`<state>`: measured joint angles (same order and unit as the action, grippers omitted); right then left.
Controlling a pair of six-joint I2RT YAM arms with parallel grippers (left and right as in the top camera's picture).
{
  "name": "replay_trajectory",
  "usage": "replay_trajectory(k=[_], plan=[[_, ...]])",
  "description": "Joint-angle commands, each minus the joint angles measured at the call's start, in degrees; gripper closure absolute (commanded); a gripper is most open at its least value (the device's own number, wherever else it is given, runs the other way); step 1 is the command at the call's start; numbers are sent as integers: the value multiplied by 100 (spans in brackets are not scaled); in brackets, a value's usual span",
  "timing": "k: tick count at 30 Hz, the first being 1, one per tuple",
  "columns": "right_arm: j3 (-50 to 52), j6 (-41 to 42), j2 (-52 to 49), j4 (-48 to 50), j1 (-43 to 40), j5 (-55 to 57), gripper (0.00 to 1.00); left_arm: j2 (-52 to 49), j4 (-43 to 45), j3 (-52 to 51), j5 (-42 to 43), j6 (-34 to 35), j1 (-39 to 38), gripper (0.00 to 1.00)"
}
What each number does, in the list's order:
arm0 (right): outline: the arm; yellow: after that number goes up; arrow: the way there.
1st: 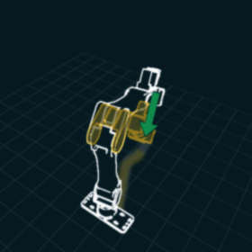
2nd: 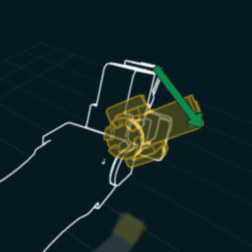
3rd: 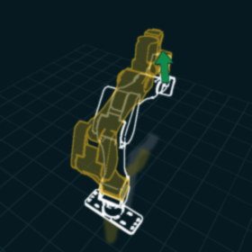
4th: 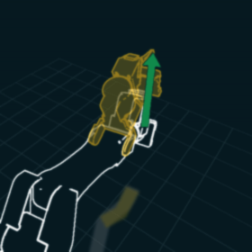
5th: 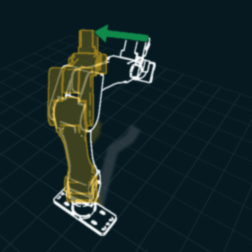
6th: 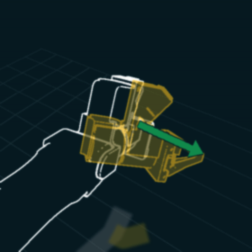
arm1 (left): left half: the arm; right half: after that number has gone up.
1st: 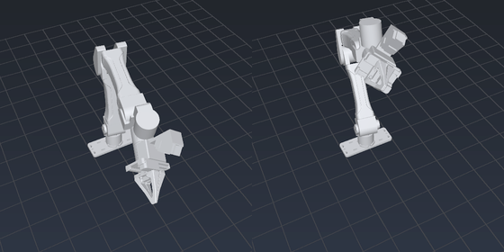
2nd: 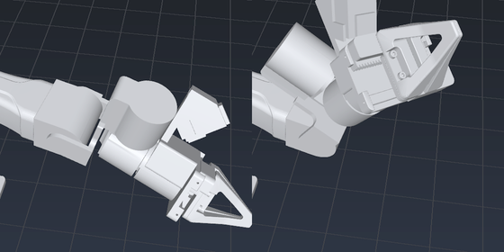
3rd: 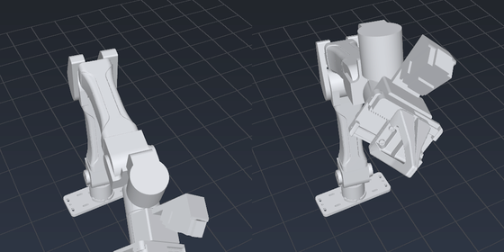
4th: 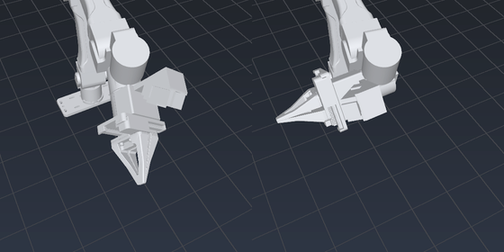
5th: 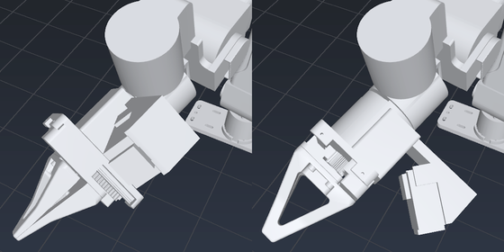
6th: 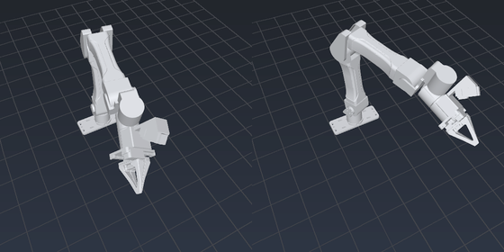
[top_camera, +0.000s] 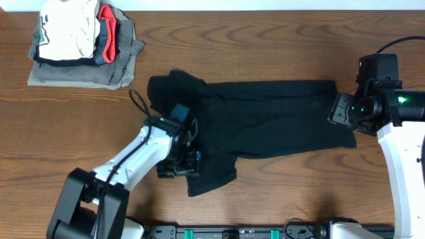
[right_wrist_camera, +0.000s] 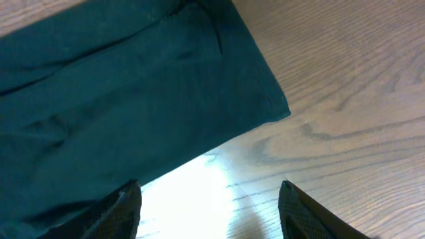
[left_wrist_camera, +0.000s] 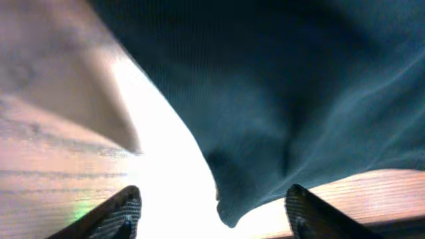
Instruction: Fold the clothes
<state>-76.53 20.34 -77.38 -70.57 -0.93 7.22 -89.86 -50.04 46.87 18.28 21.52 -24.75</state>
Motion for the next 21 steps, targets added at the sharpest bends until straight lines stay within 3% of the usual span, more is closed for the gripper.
replay_trajectory(k=[1,11,21], plan=[[15,-90,24,33,46,-17,36,79,55,-234,219,44,11,36],[15,-68,24,63,46,-20,36,76,778,-863,673,170,-199,53],[15,-68,24,179,46,-17,36,76,887,-905,1176,175,-579,81]])
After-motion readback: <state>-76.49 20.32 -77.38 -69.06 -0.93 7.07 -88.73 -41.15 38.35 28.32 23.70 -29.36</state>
